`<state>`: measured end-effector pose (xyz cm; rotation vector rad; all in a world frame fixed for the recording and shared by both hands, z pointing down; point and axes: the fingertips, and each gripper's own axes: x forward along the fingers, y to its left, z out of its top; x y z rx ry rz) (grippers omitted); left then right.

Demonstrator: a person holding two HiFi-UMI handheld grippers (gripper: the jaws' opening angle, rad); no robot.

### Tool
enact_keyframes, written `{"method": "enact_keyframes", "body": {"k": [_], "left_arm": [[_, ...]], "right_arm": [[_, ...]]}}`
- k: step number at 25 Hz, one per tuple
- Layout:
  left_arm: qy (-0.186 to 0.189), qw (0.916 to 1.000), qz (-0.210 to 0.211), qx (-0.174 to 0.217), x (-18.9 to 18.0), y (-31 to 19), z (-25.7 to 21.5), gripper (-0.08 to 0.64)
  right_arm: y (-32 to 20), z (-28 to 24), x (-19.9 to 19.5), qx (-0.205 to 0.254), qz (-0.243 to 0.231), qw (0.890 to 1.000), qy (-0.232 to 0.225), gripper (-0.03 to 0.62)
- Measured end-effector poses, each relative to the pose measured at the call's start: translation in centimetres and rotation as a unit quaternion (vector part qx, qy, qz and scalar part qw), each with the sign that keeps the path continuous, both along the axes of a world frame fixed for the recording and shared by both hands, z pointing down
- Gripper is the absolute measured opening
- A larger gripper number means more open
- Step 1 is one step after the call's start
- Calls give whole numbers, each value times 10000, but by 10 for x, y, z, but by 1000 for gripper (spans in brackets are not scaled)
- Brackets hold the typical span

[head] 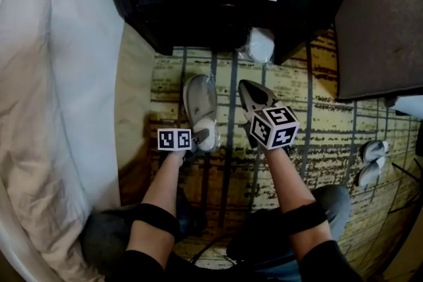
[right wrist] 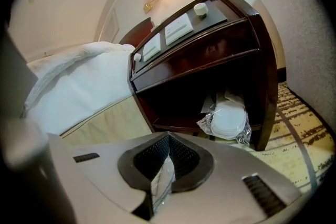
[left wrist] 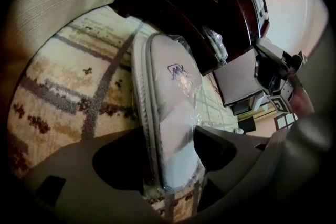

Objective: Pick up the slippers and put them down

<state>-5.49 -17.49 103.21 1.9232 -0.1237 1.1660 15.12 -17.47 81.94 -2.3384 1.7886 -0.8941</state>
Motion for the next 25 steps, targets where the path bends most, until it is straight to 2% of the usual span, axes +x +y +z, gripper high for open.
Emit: {"method": "enact_keyframes", "body": {"k": [6,20,25], "left_arm": [[453,9989,-108,66,6,-1,-4,195],[1060,9943,-32,-130,6,-5,-30,129],[1619,9854,-139,-507,8,-13,-58,126]], "right_arm": [[11,13,0,-74,11,10000,-16,3],[11,16,-5,-26,-35,10000,-12,3],[8,14,-8,18,-87,10000,0,3]]}}
